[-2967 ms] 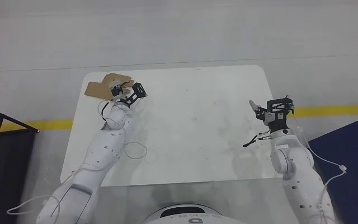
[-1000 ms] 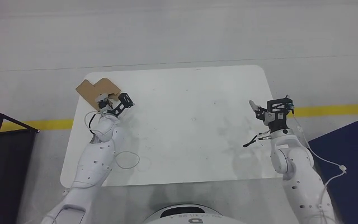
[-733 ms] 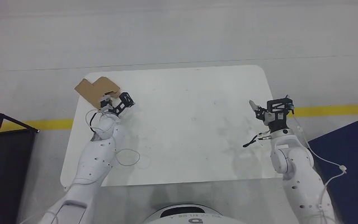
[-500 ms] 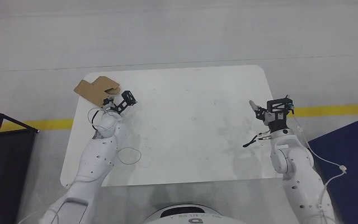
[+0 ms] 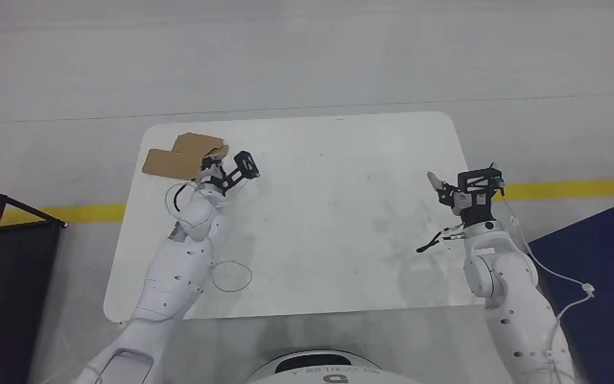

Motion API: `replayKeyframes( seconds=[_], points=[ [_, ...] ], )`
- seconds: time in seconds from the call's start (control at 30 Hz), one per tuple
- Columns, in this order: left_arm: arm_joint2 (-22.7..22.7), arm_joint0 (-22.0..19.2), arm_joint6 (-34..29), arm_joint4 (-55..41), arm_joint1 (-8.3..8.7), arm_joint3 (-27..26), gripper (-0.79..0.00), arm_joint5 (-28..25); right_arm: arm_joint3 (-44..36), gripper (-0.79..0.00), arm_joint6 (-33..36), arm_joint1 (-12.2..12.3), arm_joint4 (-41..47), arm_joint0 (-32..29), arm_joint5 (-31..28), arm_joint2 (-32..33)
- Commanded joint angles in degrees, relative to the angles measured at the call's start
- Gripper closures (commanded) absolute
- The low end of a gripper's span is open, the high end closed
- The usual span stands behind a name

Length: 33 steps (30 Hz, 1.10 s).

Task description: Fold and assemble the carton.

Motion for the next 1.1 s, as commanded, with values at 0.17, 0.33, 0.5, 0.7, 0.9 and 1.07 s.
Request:
replayKeyframes(
  seconds=[0.17, 0.33, 0.5, 0.7, 0.9, 1.07],
  points=[
    [1.5, 2.9, 5.7, 1.3, 0.27, -8.2, 0.0, -4.0, 0.0, -0.785, 0.0, 0.0, 0.0, 0.0, 0.0, 0.0],
    [-3.7, 3.5, 1.2, 3.5, 1.02, -8.0, -0.206, -2.7, 0.0, -0.785, 0.0, 0.0, 0.0, 0.0, 0.0, 0.0],
    [-8.3, 2.3, 2.2, 1.3, 1.53, -4.6, -0.785, -2.4, 0.0, -0.785, 0.0, 0.0, 0.0, 0.0, 0.0, 0.0],
    [-10.9, -3.9, 5.3, -2.6, 1.4, 5.2, -0.785, 1.2, 0.0, -0.785, 0.0, 0.0, 0.0, 0.0, 0.0, 0.0],
    [-4.2, -11.6, 8.5, -3.3, -0.39, 16.0, -0.785, 0.0, 0.0, -0.785, 0.0, 0.0, 0.0, 0.0, 0.0, 0.0],
    [0.7, -16.0, 9.0, -4.2, -2.23, 22.4, -0.785, 2.3, 0.0, -0.785, 0.0, 0.0, 0.0, 0.0, 0.0, 0.0]
  ],
)
